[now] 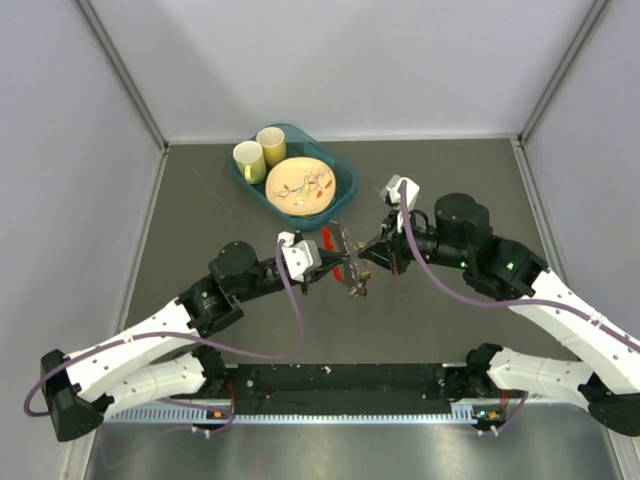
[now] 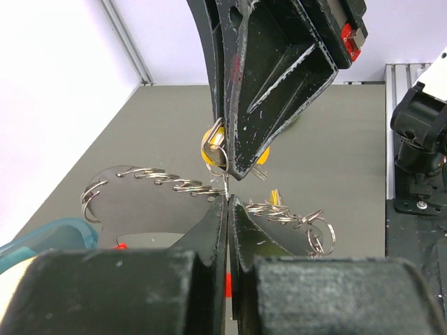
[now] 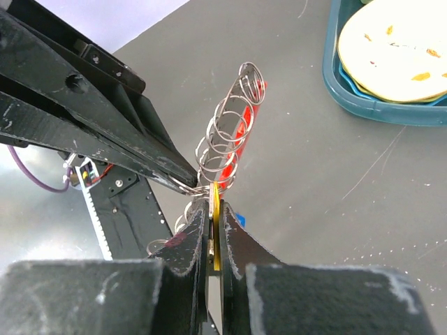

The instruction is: Remove the keys from the keyring

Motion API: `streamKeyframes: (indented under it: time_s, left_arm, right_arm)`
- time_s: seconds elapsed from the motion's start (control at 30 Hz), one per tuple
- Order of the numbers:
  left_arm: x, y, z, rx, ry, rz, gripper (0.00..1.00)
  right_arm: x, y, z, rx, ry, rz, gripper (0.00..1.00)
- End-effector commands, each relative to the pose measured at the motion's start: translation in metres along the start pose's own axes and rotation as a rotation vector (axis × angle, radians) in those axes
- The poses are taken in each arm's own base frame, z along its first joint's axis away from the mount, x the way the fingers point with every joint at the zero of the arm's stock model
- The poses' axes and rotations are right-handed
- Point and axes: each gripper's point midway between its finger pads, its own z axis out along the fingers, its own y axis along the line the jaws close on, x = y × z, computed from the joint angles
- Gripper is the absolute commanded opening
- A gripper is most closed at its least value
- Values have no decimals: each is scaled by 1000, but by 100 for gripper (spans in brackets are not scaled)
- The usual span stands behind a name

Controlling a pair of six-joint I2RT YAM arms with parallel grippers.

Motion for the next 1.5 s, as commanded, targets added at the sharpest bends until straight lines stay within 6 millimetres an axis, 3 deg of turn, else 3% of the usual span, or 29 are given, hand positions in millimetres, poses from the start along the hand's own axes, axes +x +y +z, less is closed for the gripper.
streamKeyframes:
  time_s: [0.0,0.13,0.47,1.27,1.47]
  left_arm:
    - [-3,-11,-7,43,-19,23,0]
    - [-5,-13,-7,50,-25,26,0]
    - [1,-3,1,7,8,11,0]
    - [8,10,20,-62,48,-52,0]
    - [5,7,19,-47,37,-56,0]
  right_arm:
    - [-41,-13,-12,75,-147,-9,0]
    - [-39,-12,-10,65,-140,-6,0]
    - [-47,14,-8,-83,-128,-25,0]
    - [-47,21,7,-125,-113,67,0]
    - [-44,7,10,-39,-129,109,0]
